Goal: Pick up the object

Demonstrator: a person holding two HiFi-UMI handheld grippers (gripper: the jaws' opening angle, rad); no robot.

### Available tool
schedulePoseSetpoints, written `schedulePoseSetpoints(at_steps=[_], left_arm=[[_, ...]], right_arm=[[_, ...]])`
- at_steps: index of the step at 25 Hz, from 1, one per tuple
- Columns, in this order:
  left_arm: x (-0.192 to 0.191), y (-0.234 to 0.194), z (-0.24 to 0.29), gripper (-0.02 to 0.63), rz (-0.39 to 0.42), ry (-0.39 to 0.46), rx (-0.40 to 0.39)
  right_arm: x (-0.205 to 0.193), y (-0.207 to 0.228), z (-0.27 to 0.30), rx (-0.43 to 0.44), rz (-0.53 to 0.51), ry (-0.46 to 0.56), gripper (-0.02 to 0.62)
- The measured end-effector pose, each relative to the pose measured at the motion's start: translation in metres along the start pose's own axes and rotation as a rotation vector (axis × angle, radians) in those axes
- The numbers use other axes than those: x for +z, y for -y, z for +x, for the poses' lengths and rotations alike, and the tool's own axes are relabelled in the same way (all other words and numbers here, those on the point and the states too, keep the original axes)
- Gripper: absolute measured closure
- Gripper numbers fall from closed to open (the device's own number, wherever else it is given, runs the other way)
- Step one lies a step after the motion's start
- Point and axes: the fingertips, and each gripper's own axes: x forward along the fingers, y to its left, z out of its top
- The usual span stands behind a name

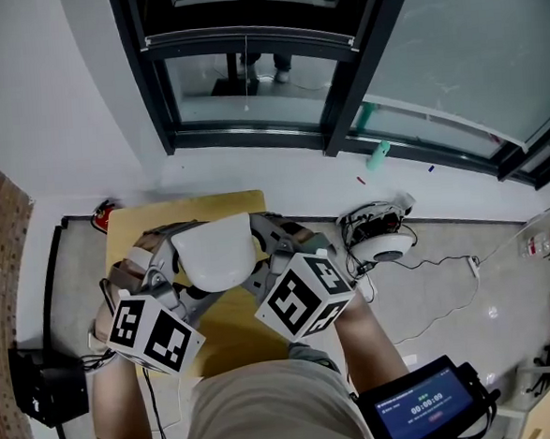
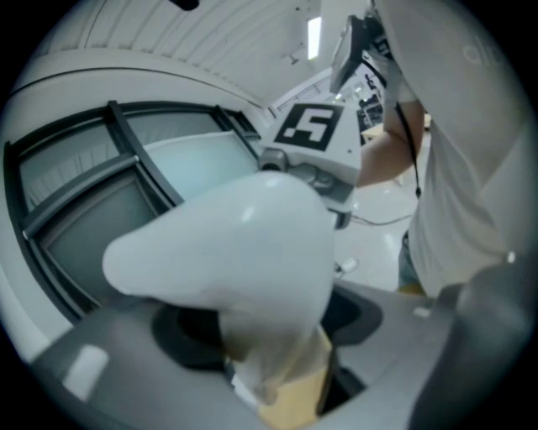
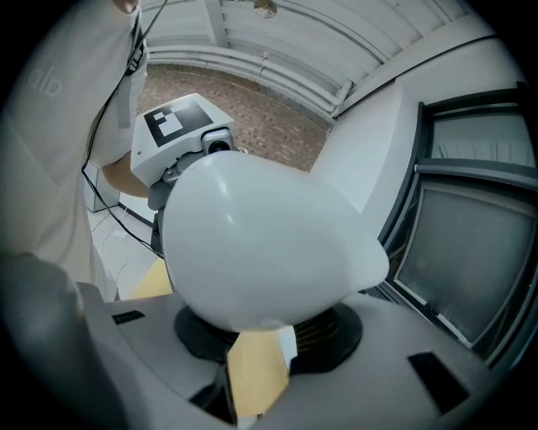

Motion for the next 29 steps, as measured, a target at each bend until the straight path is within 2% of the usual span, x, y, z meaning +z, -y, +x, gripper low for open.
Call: schedulePoseSetpoints(at_steps=[29], left_arm=[[-0.0017, 0.0029, 0.0014, 0.290, -0.010, -0.009, 0.002]], right_arm=[[-0.0012, -0.0024, 0.0000, 0.010, 0.004, -0.004, 0.454]])
